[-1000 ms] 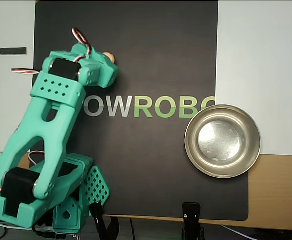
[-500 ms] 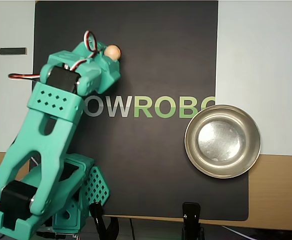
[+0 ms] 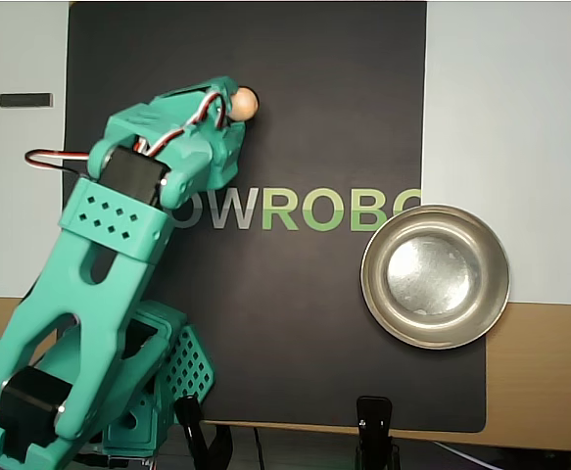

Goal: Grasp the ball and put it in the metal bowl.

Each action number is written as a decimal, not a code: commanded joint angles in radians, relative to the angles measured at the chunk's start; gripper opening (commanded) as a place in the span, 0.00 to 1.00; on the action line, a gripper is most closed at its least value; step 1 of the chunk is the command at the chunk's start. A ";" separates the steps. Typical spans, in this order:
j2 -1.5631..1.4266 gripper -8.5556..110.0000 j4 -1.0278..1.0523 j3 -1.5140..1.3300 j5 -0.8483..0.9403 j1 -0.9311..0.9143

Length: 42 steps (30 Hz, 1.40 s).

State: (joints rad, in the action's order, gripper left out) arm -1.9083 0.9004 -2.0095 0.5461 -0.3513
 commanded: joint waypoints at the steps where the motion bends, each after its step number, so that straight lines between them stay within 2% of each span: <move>1: -0.054 0.22 -0.011 0.020 -0.075 -0.023; 19: -0.091 0.22 -0.012 0.143 -0.459 -0.121; 29: -0.121 0.22 -0.006 0.084 -0.460 -0.178; 42: -0.110 0.22 -0.011 0.086 -0.460 -0.394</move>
State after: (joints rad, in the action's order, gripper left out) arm -1.9942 0.9004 -1.9313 0.0859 -0.7133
